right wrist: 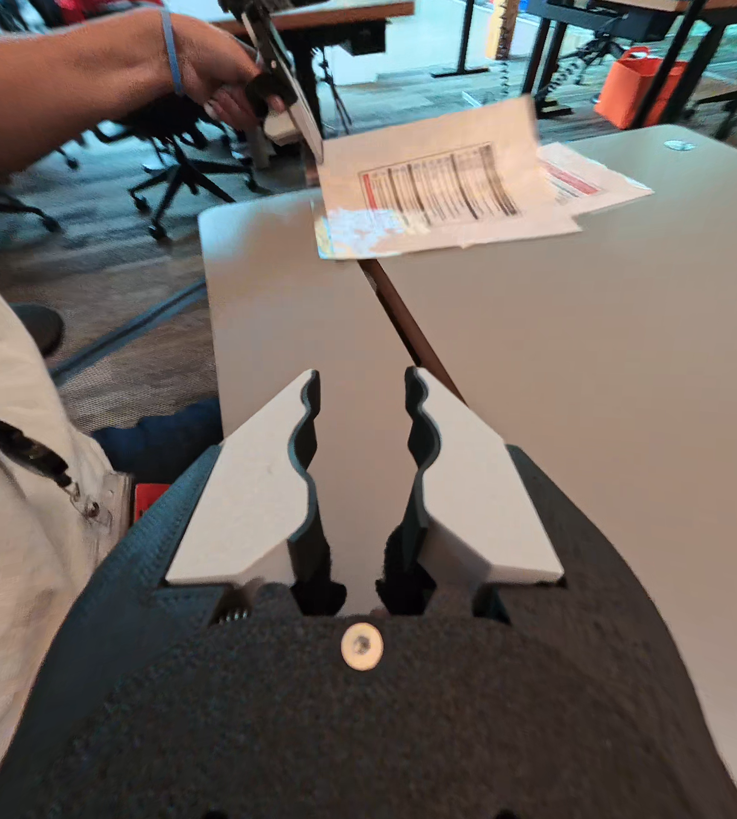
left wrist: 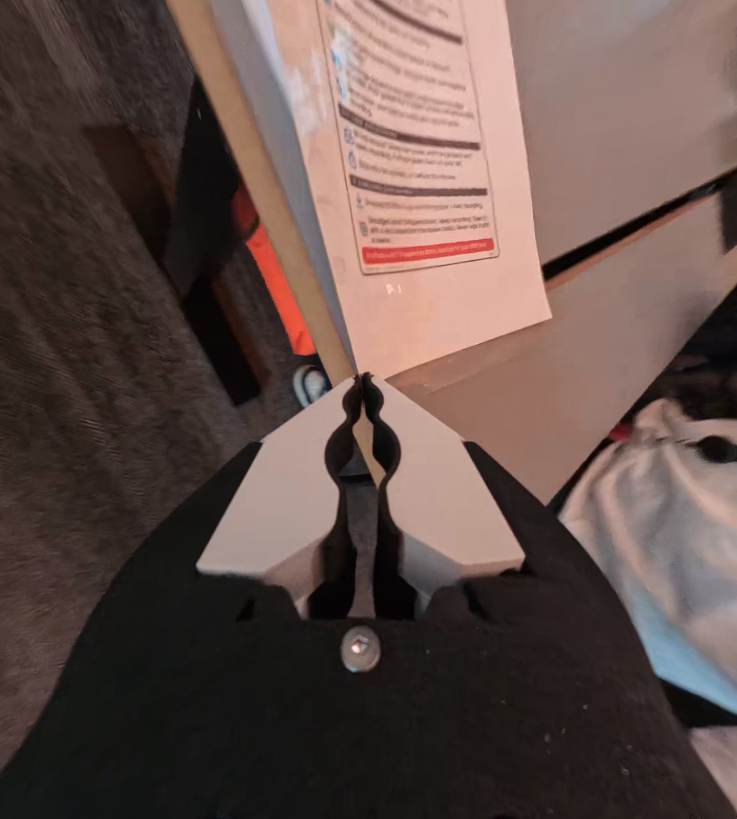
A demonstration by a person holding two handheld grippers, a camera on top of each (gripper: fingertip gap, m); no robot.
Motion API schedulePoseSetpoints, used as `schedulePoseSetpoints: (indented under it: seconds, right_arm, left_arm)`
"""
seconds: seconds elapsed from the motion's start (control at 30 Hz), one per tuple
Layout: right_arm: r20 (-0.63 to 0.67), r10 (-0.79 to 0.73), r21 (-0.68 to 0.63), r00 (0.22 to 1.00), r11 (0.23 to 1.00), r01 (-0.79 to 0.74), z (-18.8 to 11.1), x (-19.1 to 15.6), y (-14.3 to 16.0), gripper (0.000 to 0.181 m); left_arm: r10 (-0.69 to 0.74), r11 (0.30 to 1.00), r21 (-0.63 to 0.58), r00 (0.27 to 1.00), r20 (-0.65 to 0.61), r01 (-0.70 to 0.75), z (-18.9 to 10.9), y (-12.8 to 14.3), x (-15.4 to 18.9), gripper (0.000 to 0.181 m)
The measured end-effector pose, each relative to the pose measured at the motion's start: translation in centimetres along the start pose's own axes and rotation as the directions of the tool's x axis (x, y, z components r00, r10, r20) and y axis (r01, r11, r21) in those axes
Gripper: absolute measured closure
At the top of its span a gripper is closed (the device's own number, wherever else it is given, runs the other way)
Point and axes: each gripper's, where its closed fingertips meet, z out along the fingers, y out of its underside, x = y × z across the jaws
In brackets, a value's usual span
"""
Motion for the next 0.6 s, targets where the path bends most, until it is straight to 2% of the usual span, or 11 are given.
schedulePoseSetpoints:
  seconds: [0.07,0.13,0.27,0.33,0.47,0.53,0.6]
  right_arm:
    - [0.082,0.033,0.013,0.996,0.999,-0.035,1.1,0.6,-0.9,0.141]
    - [0.143,0.019,0.015,0.99,1.0,-0.021,2.5,1.7,-1.9,0.137]
    - [0.186,-0.107,0.055,0.977,0.994,0.099,6.1,5.3,-6.3,0.126]
    - [0.222,-0.132,0.115,0.966,0.987,0.108,7.8,7.0,-10.2,0.124]
    - [0.28,-0.198,0.182,0.939,0.972,0.151,11.3,9.1,-17.0,0.112]
    - [0.297,-0.23,0.213,0.927,0.962,0.17,12.7,9.8,-19.1,0.11]
    - [0.286,-0.26,0.207,0.922,0.956,0.206,13.9,10.7,-19.8,0.108]
  left_arm:
    - [0.157,0.987,0.007,0.983,0.1,-0.158,-1.9,-0.7,1.7,0.181]
    - [0.285,0.956,0.032,0.947,0.146,-0.292,-4.0,-1.8,4.8,0.181]
    - [0.519,0.838,0.055,0.825,0.223,-0.542,-7.7,-2.7,11.2,0.181]
    - [0.594,0.781,0.045,0.763,0.255,-0.623,-9.0,-2.6,13.8,0.181]
    - [0.677,0.708,0.031,0.691,0.254,-0.705,-10.1,-1.5,18.1,0.181]
    - [0.707,0.679,0.014,0.659,0.257,-0.734,-10.3,-0.7,19.6,0.181]
    - [0.727,0.657,0.005,0.636,0.258,-0.754,-10.5,0.0,20.9,0.181]
